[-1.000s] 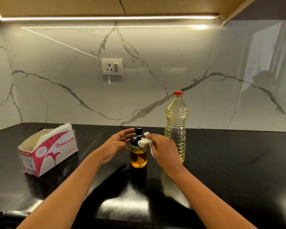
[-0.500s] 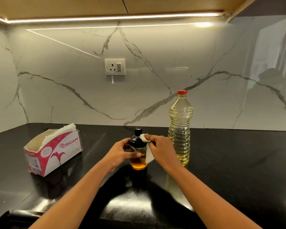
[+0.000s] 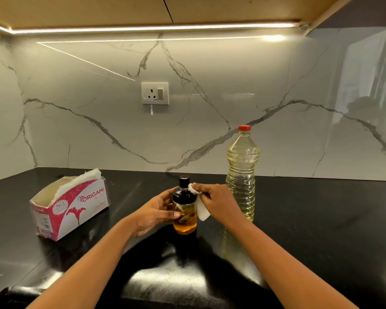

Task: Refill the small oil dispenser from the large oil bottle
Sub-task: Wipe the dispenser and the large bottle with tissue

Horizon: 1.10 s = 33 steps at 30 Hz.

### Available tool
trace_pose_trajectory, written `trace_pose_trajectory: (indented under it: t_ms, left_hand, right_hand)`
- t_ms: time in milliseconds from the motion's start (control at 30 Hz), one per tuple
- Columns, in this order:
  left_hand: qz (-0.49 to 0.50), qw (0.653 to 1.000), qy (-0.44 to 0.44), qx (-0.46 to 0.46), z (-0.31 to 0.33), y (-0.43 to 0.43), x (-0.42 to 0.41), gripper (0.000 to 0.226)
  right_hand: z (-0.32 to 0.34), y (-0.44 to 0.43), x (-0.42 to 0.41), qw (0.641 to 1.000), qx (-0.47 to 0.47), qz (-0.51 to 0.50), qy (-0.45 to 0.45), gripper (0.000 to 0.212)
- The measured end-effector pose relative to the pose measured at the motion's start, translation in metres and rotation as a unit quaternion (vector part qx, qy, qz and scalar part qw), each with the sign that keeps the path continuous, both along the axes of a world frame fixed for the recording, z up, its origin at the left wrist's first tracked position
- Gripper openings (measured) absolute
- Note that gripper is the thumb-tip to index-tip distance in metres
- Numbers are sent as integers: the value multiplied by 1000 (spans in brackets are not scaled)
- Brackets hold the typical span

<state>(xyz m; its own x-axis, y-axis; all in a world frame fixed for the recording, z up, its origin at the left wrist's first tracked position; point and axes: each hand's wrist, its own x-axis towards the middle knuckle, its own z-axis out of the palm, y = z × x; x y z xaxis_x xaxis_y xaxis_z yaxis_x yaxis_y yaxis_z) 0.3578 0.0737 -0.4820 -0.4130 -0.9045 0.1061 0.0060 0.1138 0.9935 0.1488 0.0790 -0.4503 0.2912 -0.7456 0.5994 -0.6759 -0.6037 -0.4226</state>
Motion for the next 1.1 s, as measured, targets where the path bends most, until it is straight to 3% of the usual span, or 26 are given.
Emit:
trace_pose_trajectory:
  t_ms: [100,200,367,433,567,733,867,1000,1100]
  left_hand:
    - [3,998,-61,-19,1,-2,-6,77]
    - [50,997,-59,-32,-2,-1,-13,69]
    - [146,971,-176,-74,-10,5,-37,102]
    - [92,983,-151,-44,-10,14,-46,109]
    - [64,998,-25,-1,-11,11,-27,98]
    - [84,993,-73,-38,-9,5,-23,106]
    - [127,981,-129,-73,-12,3,-30,97]
    - [34,999,-14,-17,-16,2,-25,107]
    - [32,997,-37,-54,-15,4,-22,100]
  right_hand:
    - [-3,10,3,1000,-22,8,16,35]
    - [-9,24,4,998,-51,3,37,34]
    - [-3,11,4,998,-31,-35,32,34]
    - [1,6,0,998,-28,-39,35,34]
    - [-2,16,-5,999,-33,-20,36,33]
    - [-5,21,-2,1000,-15,-6,16,33]
    - [-1,13,-1,1000,7,-10,-8,35]
    - [-5,21,1,1000,-15,4,19,36]
    - [-10,27,1,999,-25,21,28,36]
